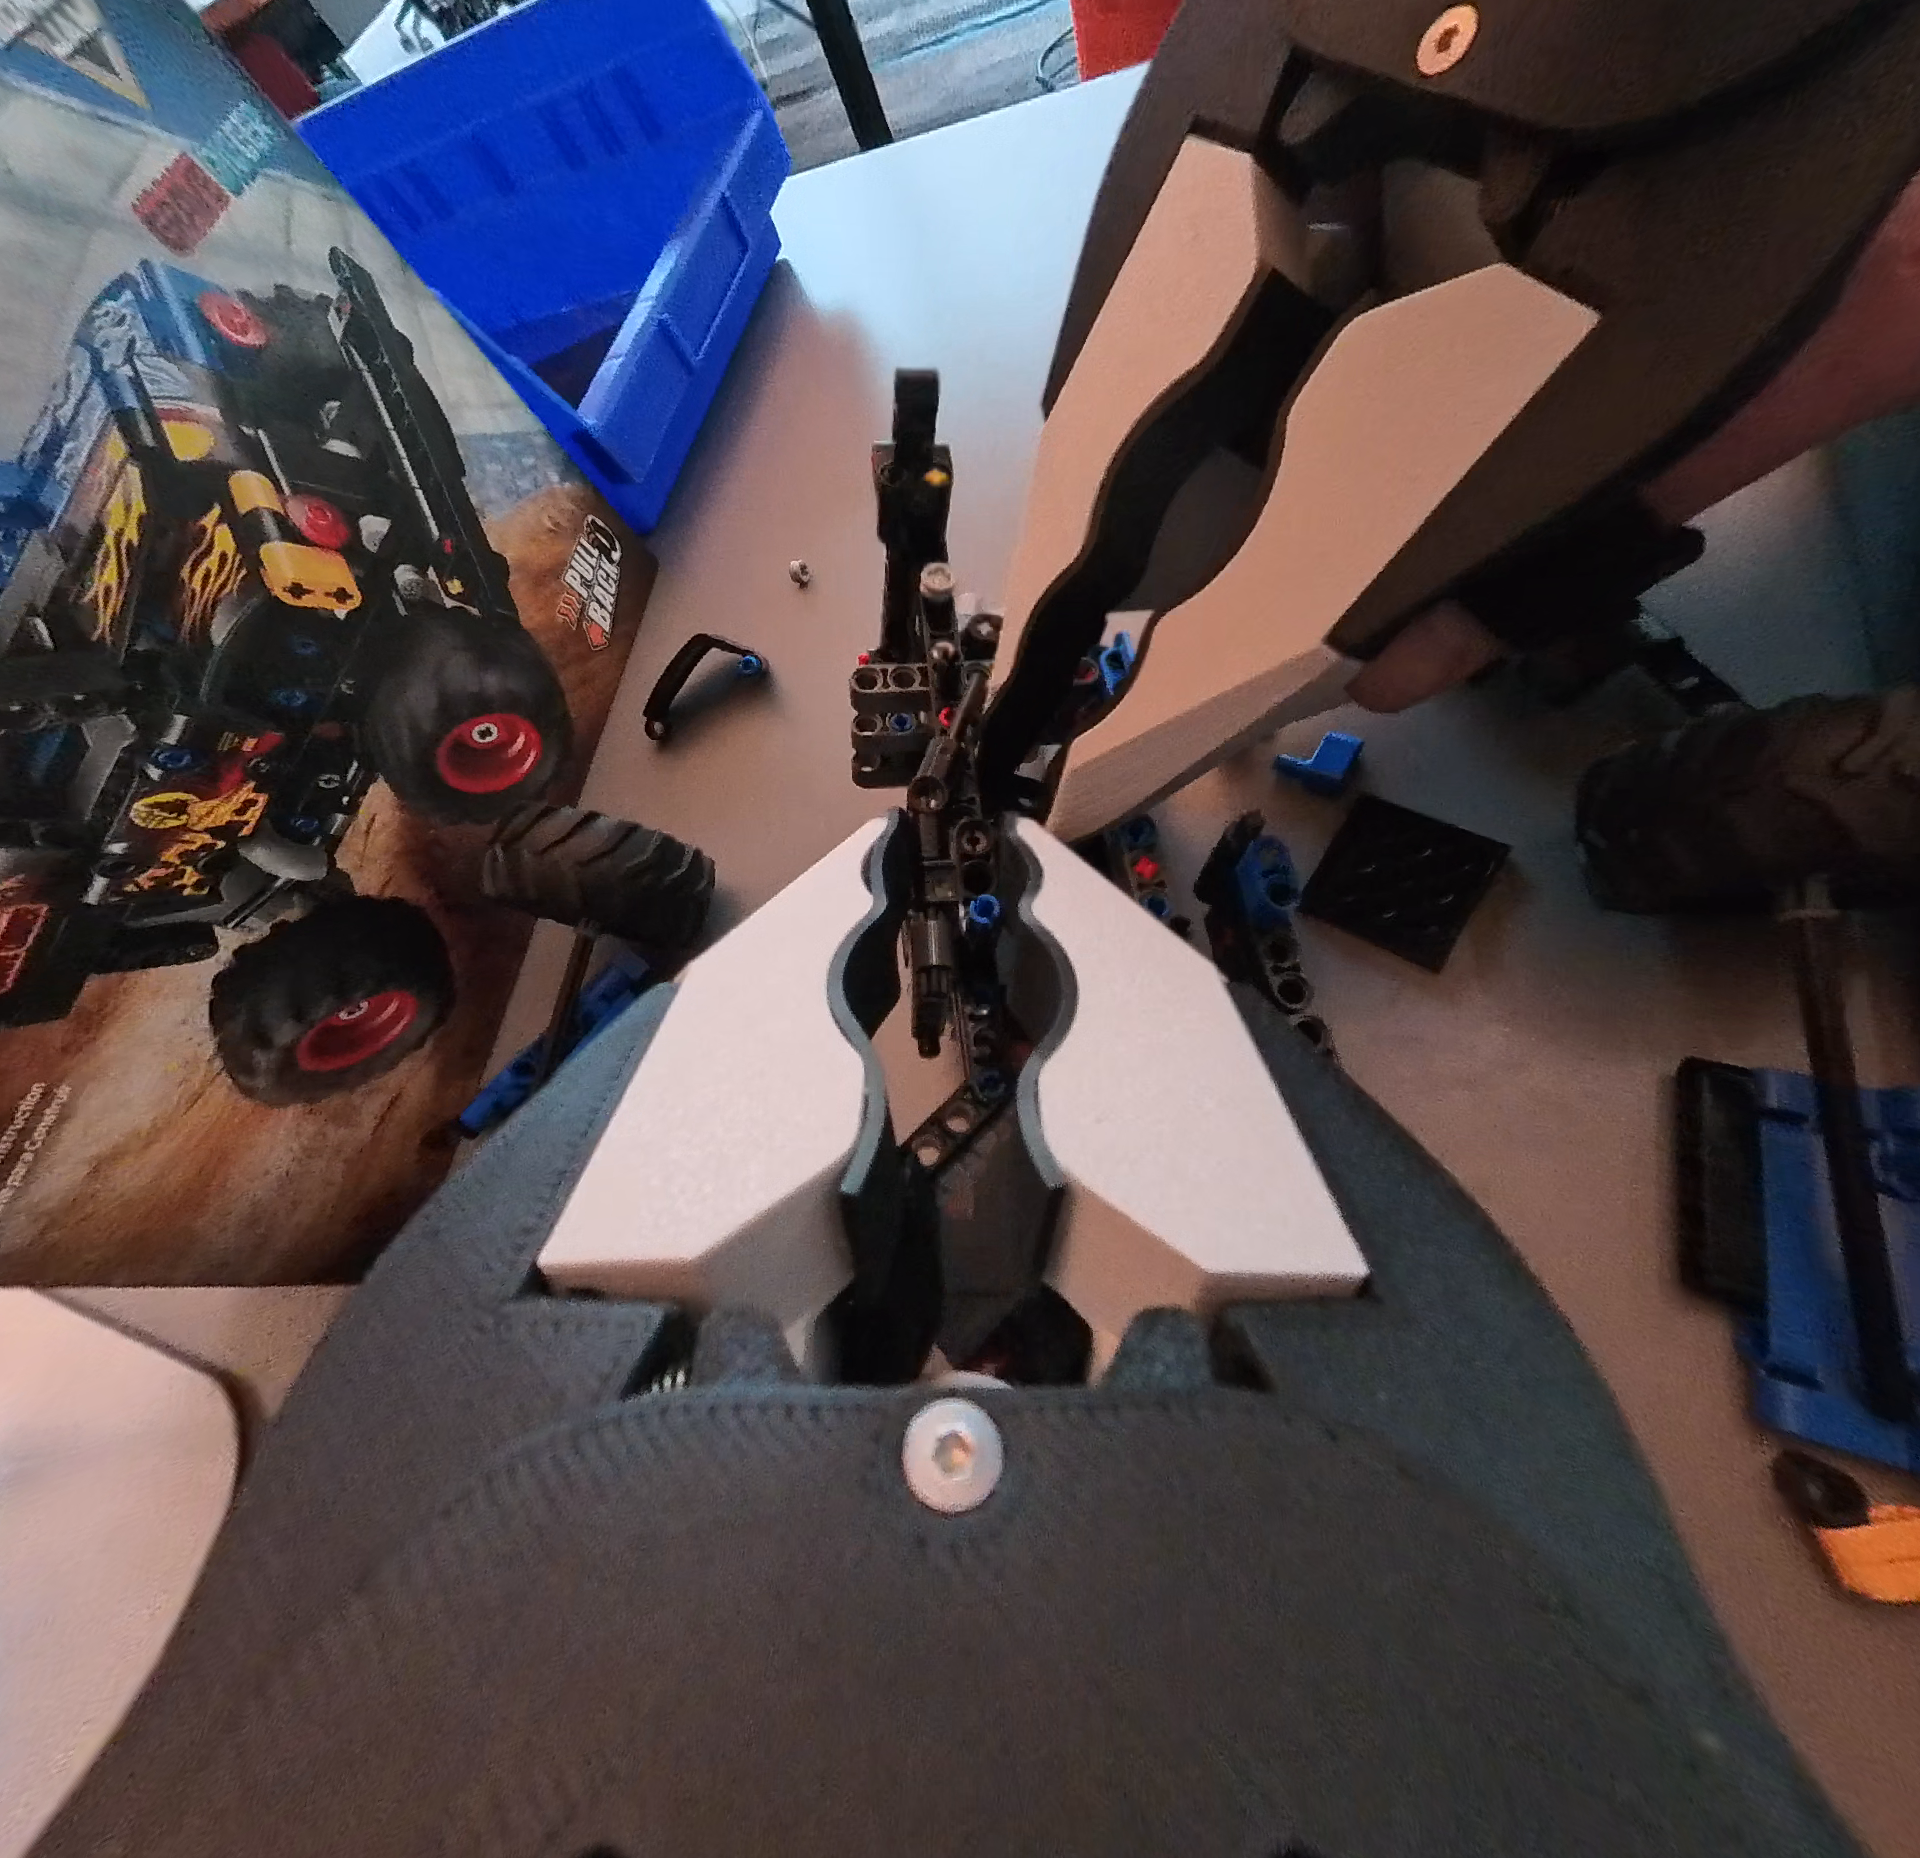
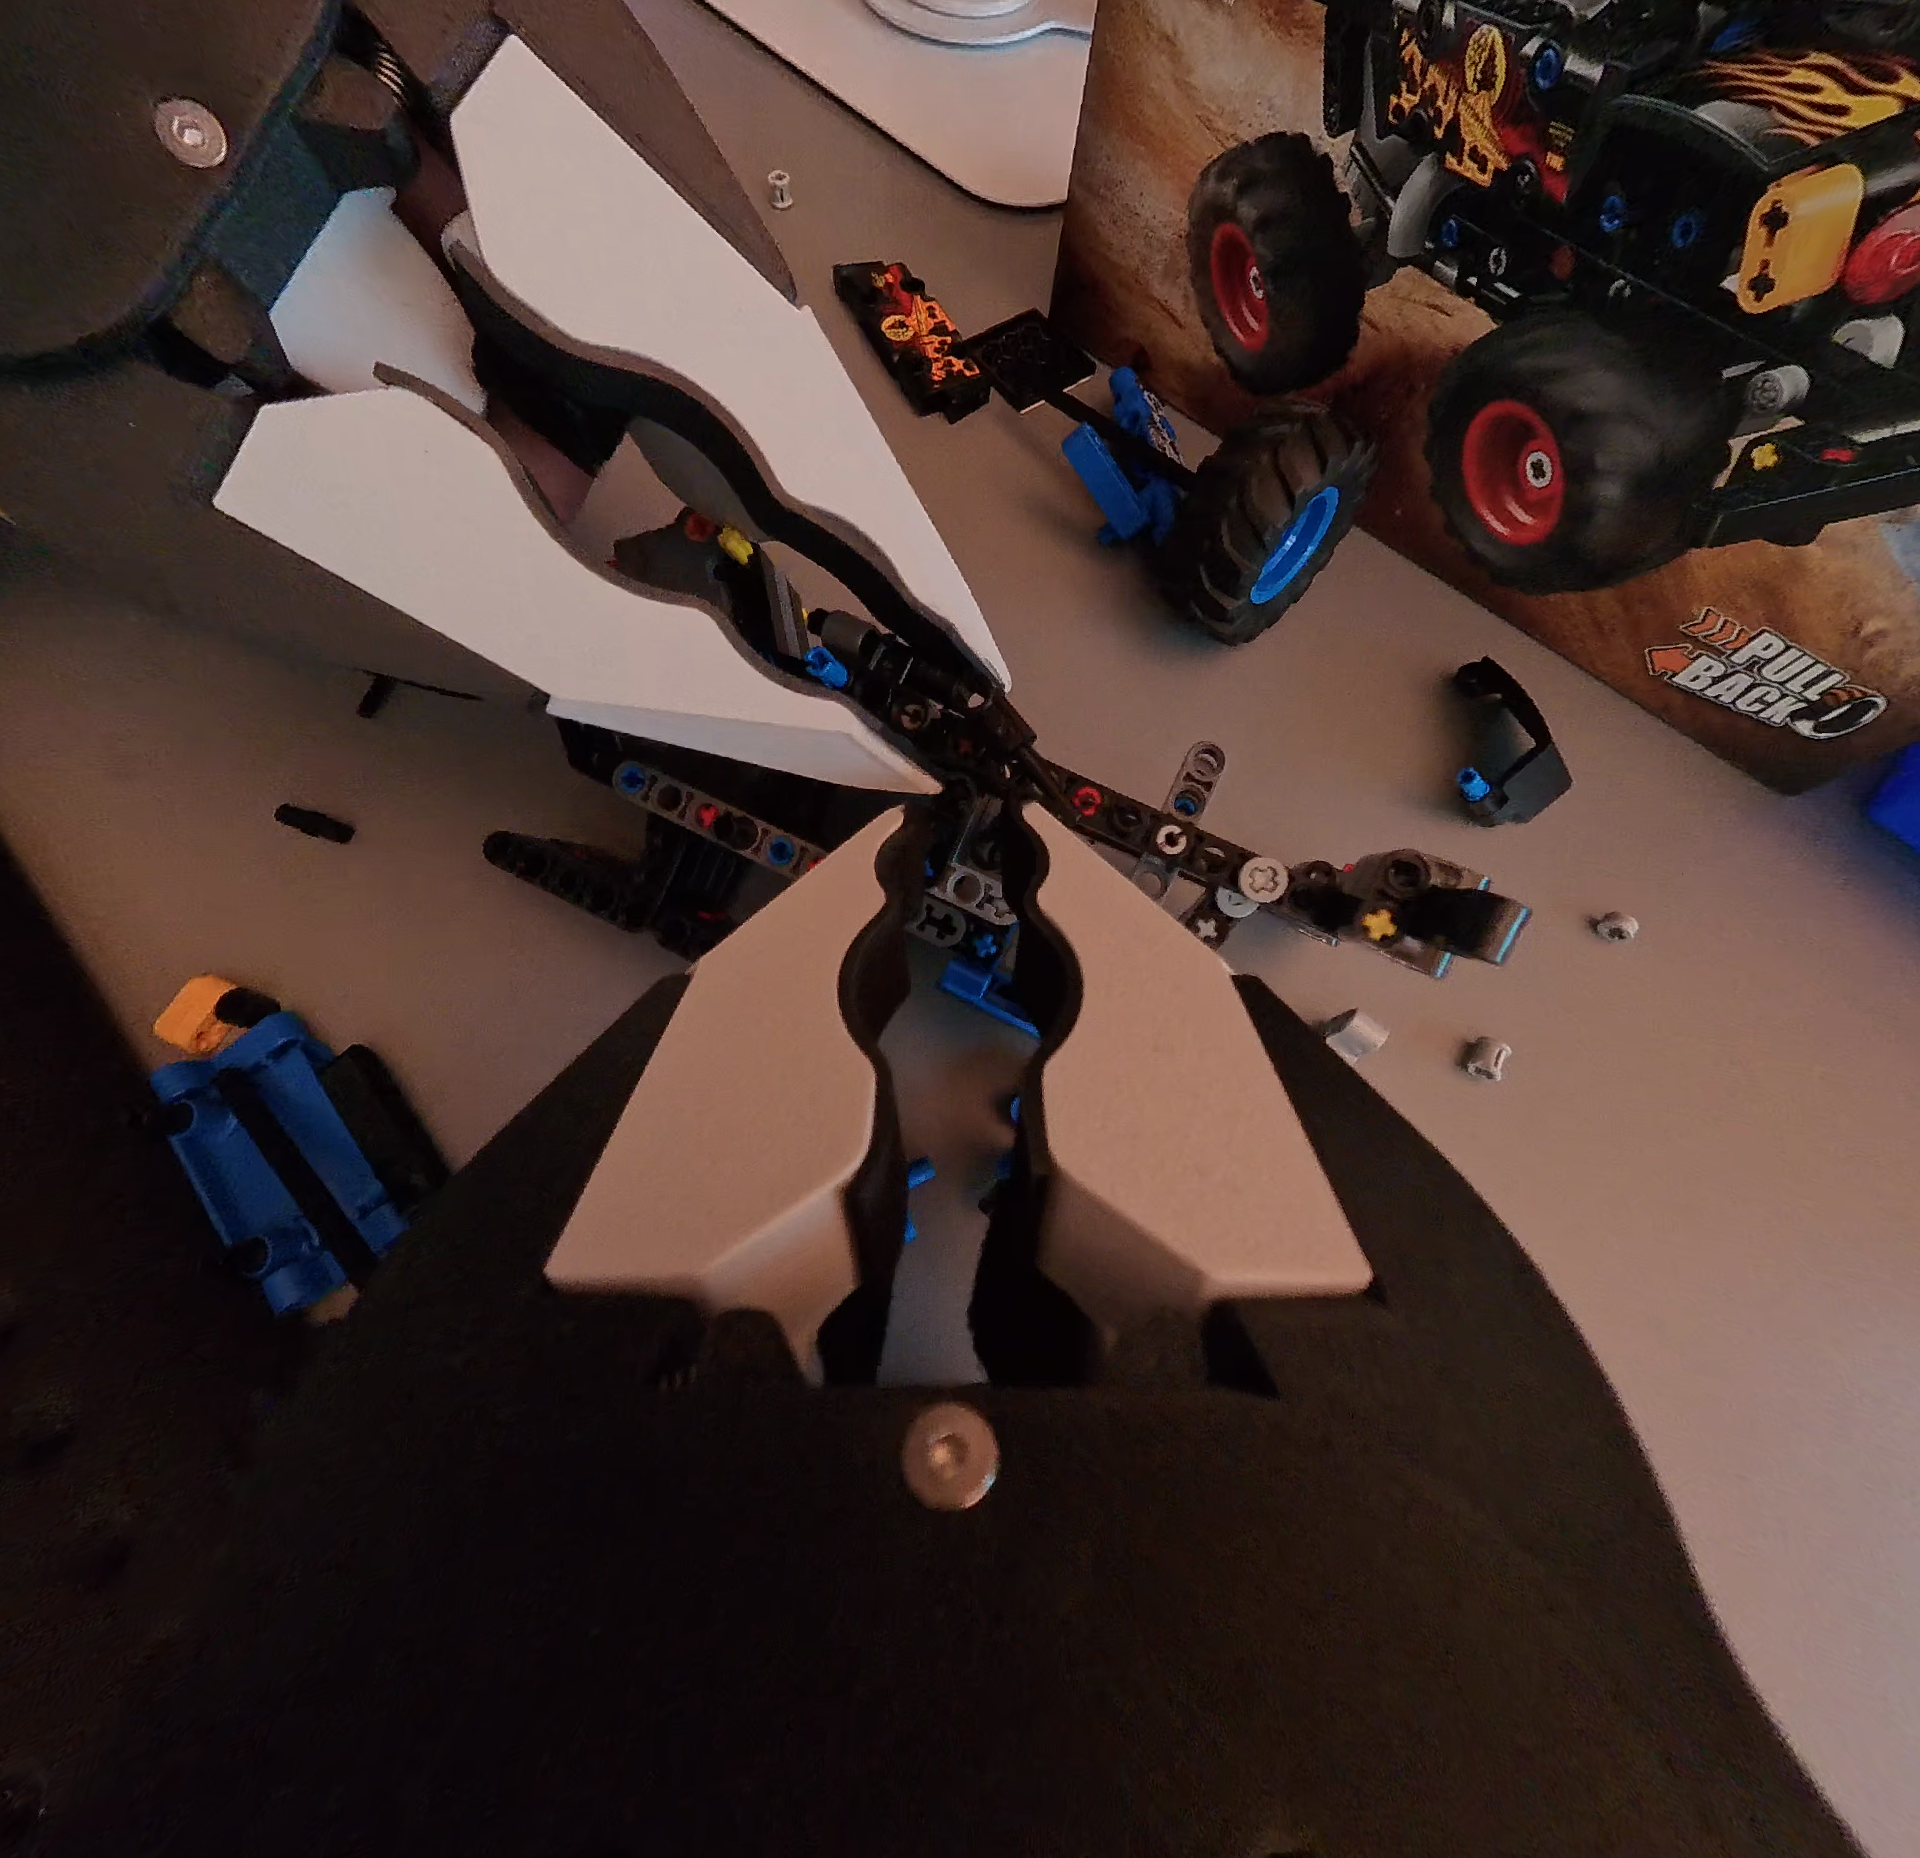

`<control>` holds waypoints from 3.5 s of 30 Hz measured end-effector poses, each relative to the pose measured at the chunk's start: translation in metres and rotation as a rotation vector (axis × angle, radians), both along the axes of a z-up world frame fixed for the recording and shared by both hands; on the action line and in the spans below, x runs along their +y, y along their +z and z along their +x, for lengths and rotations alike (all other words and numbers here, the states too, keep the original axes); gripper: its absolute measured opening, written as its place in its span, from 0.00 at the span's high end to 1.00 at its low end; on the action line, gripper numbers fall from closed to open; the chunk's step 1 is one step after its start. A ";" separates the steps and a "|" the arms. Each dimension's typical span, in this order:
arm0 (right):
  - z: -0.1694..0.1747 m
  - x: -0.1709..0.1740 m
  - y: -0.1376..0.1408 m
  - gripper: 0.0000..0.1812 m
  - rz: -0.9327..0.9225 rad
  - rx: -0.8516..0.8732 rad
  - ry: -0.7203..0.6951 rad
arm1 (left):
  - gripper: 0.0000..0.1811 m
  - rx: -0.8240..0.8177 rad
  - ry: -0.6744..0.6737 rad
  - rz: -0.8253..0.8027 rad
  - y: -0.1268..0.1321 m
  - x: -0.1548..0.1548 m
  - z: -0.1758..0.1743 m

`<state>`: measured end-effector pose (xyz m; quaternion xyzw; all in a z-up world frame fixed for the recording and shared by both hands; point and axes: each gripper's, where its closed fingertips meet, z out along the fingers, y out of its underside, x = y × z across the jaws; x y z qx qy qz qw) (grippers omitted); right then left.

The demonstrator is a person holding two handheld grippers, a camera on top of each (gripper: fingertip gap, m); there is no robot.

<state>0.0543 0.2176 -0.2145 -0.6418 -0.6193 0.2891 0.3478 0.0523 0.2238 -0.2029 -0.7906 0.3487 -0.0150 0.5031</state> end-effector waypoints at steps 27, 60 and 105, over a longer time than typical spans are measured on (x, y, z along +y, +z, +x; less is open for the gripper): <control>-0.004 -0.003 -0.002 0.93 0.069 0.026 -0.002 | 1.00 -0.113 -0.006 0.152 0.041 -0.006 0.001; -0.006 0.001 -0.002 0.94 0.060 0.037 -0.017 | 0.96 0.331 -0.027 -0.005 -0.004 -0.032 -0.008; -0.008 0.001 -0.001 0.94 0.051 0.059 -0.006 | 0.93 0.040 -0.052 -0.050 -0.006 -0.031 0.006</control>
